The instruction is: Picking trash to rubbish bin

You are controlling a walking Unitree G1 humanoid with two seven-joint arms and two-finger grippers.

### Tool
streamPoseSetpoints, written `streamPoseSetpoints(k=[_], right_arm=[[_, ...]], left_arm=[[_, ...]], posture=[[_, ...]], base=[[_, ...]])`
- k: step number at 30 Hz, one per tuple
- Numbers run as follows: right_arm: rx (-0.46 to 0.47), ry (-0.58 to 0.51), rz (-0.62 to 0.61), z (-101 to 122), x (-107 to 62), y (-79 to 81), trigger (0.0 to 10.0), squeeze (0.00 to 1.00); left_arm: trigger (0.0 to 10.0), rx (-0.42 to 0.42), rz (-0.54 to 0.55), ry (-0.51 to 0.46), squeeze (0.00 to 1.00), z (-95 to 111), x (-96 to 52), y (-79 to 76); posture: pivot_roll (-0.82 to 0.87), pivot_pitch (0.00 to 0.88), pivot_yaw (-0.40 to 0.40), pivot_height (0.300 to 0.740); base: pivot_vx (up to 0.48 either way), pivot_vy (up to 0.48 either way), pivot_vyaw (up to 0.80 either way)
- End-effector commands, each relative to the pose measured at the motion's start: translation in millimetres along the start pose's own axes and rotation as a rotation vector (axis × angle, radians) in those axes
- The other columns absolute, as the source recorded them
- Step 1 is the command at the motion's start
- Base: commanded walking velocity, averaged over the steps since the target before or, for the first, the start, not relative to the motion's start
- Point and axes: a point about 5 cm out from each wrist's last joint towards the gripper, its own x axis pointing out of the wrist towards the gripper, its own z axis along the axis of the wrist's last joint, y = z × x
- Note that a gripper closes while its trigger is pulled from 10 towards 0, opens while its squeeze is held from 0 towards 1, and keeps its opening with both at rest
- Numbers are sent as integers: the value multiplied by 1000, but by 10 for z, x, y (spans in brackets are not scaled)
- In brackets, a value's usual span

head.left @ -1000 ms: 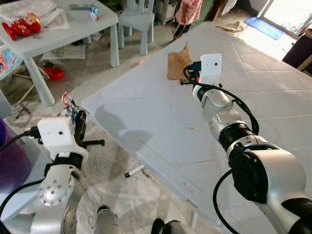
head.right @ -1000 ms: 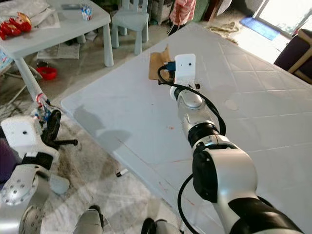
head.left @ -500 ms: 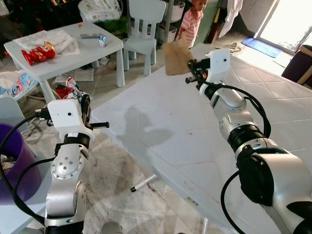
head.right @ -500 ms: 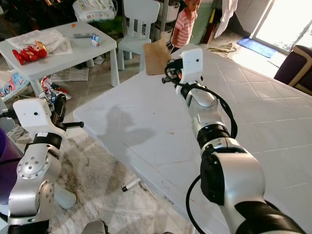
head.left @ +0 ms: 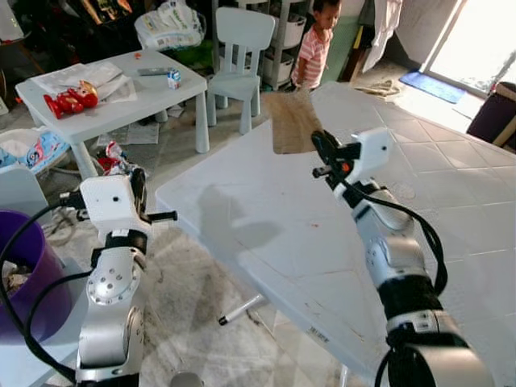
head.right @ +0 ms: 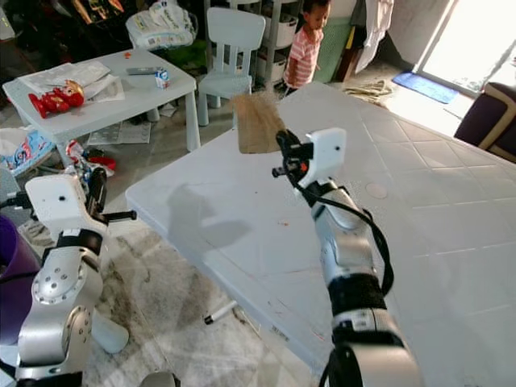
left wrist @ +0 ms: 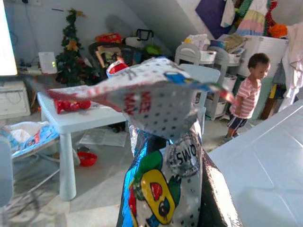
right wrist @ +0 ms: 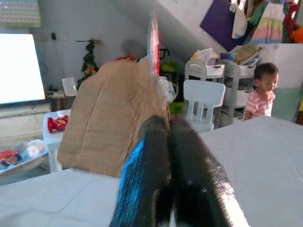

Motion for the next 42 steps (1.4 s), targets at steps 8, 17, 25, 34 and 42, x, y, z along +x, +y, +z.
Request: streamPoseSetpoints(k=[8, 17, 25, 34, 42], right_arm=[[4, 1, -24, 157, -19, 11, 0, 0], [18, 18, 12, 250, 88, 137, 0, 0], [26, 35, 18, 235, 86, 152, 0, 0], [38, 42, 11, 233, 70, 154, 0, 0], [3, 93, -26, 208, -204, -30, 0, 0]], left_arm=[[196, -50, -11, 5, 0, 16, -17, -158], [0, -87, 14, -5, 0, 55, 34, -188], [0, -106, 1, 17, 0, 20, -9, -238], [0, -111, -19, 27, 0, 3, -7, -258], [275, -86, 5, 30, 0, -13, -131, -136]], posture=[[138, 42, -126, 740], [138, 76, -139, 740], [137, 80, -138, 740], [136, 73, -139, 740], [135, 77, -138, 740]], base=[[0, 0, 321], [0, 0, 800], [0, 0, 800], [0, 0, 394], [0, 0, 0]])
